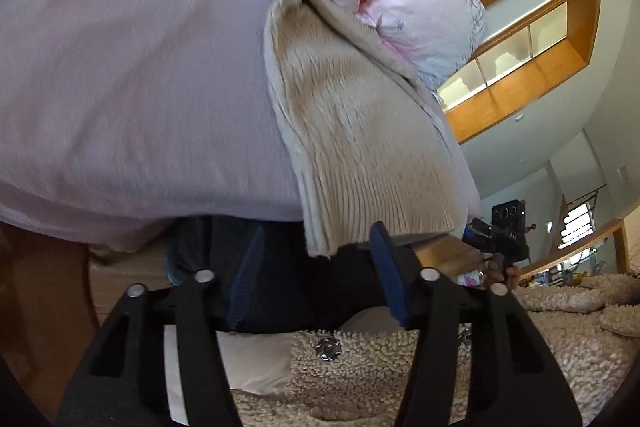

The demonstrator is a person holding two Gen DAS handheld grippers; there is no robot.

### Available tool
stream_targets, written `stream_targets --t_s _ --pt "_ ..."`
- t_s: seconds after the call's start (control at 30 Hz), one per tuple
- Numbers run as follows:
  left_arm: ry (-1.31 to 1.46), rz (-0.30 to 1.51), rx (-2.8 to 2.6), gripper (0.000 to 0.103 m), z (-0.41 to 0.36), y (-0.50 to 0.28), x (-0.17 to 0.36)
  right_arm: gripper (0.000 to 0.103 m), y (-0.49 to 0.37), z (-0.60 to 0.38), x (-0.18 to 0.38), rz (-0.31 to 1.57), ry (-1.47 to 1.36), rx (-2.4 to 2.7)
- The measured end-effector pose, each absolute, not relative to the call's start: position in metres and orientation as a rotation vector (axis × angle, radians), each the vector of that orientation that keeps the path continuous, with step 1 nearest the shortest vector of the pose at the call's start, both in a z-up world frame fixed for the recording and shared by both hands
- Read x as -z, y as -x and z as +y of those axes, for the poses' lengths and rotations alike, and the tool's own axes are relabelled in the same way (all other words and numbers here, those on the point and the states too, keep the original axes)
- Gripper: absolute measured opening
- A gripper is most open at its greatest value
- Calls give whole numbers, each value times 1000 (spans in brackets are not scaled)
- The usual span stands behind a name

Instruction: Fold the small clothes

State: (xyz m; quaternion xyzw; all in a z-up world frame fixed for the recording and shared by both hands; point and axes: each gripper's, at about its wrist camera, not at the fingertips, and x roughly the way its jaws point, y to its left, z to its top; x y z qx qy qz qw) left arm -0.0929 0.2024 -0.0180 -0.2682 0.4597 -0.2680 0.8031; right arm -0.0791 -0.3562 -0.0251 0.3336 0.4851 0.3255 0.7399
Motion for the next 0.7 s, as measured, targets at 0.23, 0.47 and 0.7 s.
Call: stream_targets --t_s 0.23,0.47,0.7 --pt "680 1029 609 8 185 80 41 9 77 -335 43 1017 -798 -819" --pt "677 900 667 6 187 69 -13 8 62 -332 -24 774 -714 -926" --pt "523 647 592 6 184 -54 -100 8 -49 -319 -121 506 -566 -868"
